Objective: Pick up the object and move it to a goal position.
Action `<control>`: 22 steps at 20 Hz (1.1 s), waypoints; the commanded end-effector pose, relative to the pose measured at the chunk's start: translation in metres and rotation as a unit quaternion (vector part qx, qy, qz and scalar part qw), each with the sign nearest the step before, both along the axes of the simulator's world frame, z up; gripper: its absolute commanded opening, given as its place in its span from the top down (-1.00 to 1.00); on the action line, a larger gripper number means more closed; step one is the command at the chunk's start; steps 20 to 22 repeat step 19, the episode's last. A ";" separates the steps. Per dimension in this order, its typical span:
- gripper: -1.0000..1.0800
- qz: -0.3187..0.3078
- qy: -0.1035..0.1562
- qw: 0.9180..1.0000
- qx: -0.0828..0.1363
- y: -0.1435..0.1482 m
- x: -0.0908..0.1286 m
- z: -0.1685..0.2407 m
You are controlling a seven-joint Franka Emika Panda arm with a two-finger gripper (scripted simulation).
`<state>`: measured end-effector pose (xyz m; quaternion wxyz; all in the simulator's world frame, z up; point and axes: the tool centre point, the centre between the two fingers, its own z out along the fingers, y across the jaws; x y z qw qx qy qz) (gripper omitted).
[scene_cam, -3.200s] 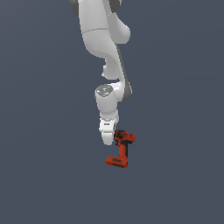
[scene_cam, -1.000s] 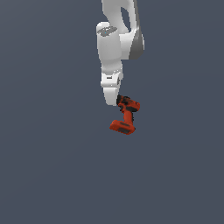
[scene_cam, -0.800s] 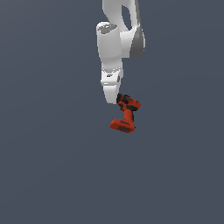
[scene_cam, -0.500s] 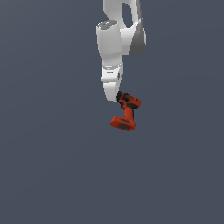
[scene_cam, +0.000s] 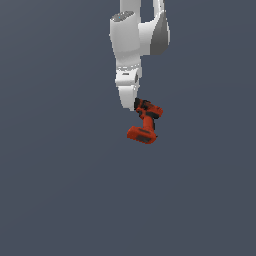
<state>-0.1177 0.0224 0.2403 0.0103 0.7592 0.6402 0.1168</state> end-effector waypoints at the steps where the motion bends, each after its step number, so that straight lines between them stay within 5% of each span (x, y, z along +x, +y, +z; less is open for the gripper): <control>1: 1.00 0.000 -0.004 1.000 0.000 0.000 -0.001 0.010; 22: 1.00 -0.002 -0.001 1.000 -0.002 -0.001 -0.011 0.030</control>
